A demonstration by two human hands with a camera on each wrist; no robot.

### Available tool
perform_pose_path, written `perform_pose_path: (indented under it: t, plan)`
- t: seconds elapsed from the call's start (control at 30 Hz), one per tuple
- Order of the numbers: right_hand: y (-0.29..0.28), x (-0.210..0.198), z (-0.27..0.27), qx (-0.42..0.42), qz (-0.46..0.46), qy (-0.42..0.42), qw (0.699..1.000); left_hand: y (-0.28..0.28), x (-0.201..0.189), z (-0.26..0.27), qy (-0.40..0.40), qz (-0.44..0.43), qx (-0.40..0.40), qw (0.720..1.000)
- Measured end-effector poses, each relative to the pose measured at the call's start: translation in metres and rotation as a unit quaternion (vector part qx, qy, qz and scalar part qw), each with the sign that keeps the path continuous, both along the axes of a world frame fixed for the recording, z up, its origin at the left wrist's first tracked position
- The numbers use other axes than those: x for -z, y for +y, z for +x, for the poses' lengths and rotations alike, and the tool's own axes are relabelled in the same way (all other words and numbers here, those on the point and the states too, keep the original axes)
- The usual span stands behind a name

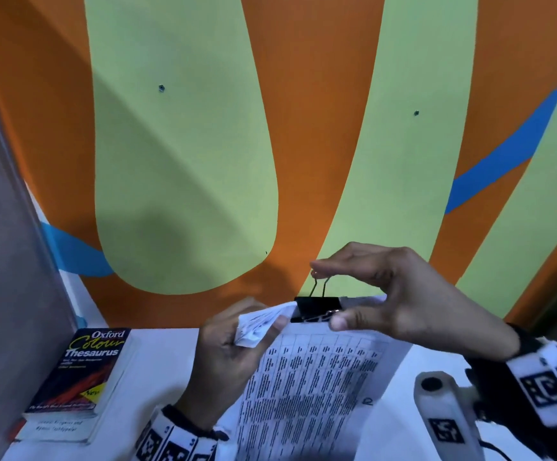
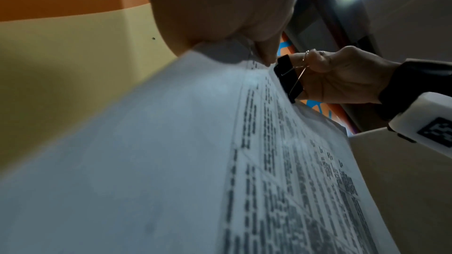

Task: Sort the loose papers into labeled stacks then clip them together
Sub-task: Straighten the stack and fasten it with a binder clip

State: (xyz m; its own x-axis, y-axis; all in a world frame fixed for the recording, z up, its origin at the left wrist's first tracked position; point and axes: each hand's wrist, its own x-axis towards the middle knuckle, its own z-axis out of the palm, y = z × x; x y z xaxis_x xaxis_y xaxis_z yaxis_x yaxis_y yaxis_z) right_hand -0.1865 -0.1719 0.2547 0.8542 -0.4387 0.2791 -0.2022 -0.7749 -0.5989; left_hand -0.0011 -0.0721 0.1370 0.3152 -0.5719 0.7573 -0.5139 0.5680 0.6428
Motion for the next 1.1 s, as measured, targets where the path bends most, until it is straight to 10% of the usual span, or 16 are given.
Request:
perform_pose_path:
  t: [0.13, 0.37, 0.63, 0.73, 0.8, 1.1]
  plan:
    - [0.002, 0.001, 0.003, -0.003, 0.071, -0.005, 0.997, -0.001, 0.0, 0.004, 0.002, 0.008, -0.012, 1.0]
    - [0.004, 0.016, 0.021, 0.035, -0.183, 0.246, 0.951, -0.002, -0.006, -0.004, -0.025, -0.009, 0.017, 1.0]
    - [-0.004, 0.021, 0.012, 0.198, -0.218, 0.208, 0.933, 0.003, -0.008, 0.003, 0.016, 0.007, 0.0, 1.0]
    - [-0.024, 0.033, -0.012, 0.227, 0.019, 0.022, 0.974, 0.003, -0.008, 0.016, 0.135, 0.053, -0.076, 0.986]
    - [-0.026, 0.055, -0.012, 0.169, 0.214, -0.171, 0.947, 0.0, -0.013, 0.017, 0.15, 0.06, -0.093, 0.983]
    - [-0.012, 0.12, 0.009, 0.22, 0.093, -0.323, 0.916, -0.016, -0.013, 0.015, 0.176, 0.094, -0.029, 0.98]
